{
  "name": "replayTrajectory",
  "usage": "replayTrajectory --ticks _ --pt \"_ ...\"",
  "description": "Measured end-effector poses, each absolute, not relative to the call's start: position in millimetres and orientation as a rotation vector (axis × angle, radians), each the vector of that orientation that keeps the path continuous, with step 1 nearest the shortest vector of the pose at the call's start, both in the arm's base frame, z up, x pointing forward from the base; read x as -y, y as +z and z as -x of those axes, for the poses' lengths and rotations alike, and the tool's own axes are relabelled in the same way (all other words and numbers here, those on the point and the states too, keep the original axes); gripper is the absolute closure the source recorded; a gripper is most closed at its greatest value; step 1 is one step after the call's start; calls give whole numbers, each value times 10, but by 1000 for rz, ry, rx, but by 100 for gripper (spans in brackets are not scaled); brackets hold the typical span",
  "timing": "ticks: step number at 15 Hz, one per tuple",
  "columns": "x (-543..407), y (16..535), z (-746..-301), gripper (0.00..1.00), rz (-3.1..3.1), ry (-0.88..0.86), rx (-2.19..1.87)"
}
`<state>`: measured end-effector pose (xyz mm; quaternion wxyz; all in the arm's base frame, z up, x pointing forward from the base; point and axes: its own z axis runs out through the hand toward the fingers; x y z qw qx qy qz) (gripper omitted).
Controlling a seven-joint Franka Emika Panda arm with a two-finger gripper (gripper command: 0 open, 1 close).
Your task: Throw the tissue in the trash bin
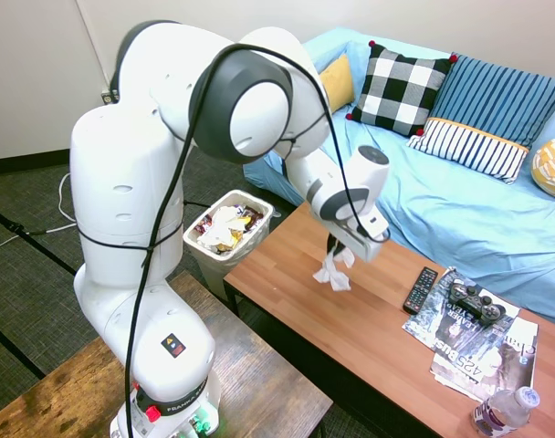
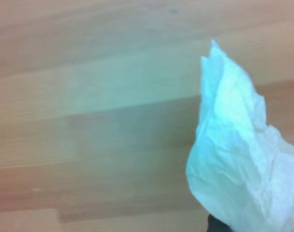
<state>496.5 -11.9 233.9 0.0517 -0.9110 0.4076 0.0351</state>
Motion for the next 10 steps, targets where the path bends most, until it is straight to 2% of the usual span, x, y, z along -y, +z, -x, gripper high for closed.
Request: replayTrajectory --ticks 3,5,10 --pt "-801 2680 -5226 100 2801 45 -1123" --pt "-1544 2723 -5356 100 2844 34 -1038" --pt "-3166 2156 -5311 100 2938 86 -833"
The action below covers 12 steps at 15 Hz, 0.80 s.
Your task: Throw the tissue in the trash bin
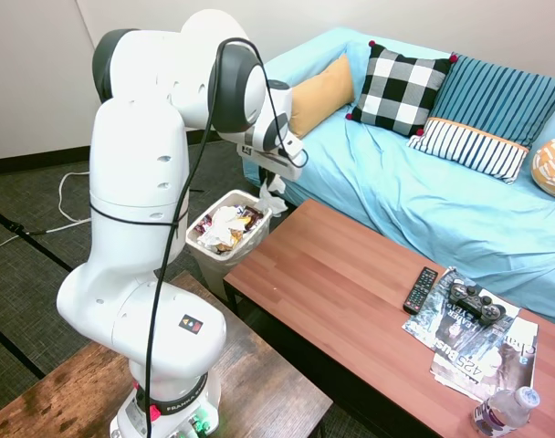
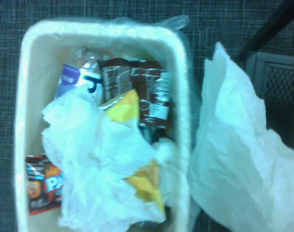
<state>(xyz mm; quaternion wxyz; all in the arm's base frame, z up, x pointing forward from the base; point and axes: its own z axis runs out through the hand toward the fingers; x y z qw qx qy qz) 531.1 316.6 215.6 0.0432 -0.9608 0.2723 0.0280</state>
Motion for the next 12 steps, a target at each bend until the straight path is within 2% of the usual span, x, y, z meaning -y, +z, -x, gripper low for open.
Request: replayTrajectory --ticks 5,6,9,12 --pt "-4109 1523 -5040 100 2985 153 -697" --pt "-4184 1406 -5002 0 2993 162 -690" --pt "-4231 1167 -5026 0 3011 161 -700" --pt "-4251 1174 -5089 0 3003 148 -703"
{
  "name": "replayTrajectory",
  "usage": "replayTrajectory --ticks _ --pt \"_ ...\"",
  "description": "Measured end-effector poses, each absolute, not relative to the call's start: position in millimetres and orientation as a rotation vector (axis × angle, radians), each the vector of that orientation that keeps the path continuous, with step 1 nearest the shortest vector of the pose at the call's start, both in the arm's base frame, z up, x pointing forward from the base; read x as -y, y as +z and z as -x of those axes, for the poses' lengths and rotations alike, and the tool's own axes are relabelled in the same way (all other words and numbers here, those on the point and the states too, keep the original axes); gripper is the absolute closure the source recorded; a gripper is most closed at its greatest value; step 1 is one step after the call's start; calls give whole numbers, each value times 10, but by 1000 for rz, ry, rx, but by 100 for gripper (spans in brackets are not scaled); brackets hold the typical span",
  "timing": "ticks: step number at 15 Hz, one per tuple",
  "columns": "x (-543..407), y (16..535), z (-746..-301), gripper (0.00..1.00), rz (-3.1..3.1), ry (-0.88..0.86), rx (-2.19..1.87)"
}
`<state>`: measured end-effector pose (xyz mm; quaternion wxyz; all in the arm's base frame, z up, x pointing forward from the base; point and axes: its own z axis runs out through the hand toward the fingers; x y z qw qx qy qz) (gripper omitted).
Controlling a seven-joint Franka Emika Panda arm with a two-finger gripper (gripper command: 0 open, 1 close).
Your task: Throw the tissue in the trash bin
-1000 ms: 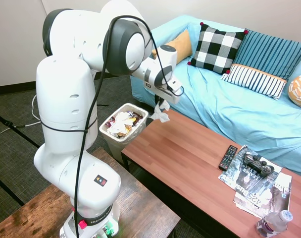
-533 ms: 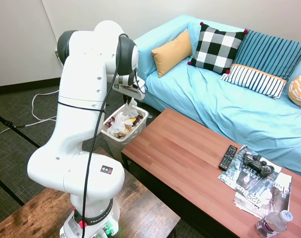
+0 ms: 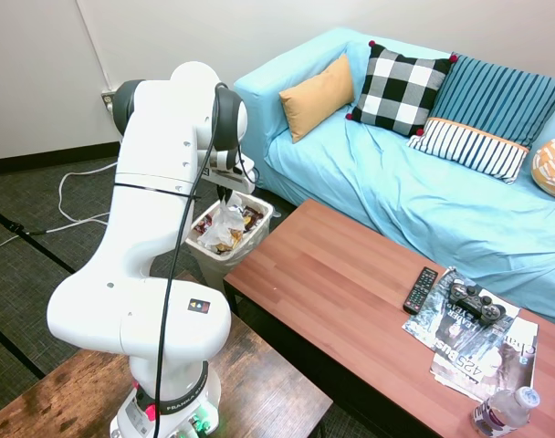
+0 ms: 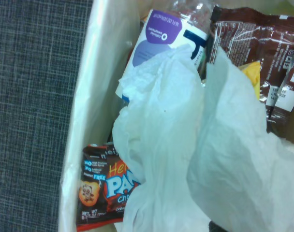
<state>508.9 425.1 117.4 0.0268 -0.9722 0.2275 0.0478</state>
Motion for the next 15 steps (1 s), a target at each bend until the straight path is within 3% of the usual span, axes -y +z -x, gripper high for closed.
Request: replayTrajectory --ticks 15 --pt "-4116 1319 -5309 0 2994 94 -754"
